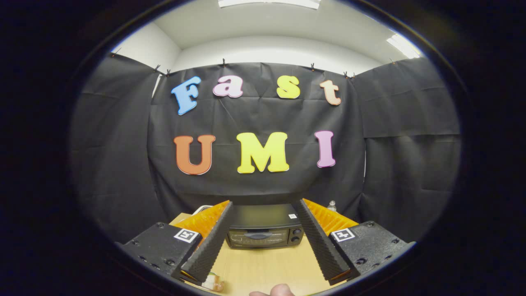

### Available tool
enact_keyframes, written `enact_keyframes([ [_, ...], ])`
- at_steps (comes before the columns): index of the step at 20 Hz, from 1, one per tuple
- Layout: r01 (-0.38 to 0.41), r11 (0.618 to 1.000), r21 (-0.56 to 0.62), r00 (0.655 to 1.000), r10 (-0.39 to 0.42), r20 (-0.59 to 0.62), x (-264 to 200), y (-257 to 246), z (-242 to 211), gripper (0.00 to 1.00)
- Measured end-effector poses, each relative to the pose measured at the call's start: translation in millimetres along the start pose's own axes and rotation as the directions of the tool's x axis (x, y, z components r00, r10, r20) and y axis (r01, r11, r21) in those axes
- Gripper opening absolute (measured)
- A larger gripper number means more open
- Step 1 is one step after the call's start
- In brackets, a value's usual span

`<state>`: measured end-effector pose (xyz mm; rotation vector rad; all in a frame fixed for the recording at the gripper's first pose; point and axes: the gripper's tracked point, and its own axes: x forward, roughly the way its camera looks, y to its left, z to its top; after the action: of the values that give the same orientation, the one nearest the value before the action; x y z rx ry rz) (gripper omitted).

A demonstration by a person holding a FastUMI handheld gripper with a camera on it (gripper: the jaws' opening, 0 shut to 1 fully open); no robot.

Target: Open the toaster oven, put the food inside, and close the toaster oven door.

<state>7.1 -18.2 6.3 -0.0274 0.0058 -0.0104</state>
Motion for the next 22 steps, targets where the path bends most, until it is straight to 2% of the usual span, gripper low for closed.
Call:
enact_keyframes([
  [10,-0.043,0.999,0.009,0.996,0.044,-0.078,42,-9,-36,1.0],
  [22,-0.109,0.993,0.039,0.961,0.115,-0.252,181,-7,-149,1.0],
])
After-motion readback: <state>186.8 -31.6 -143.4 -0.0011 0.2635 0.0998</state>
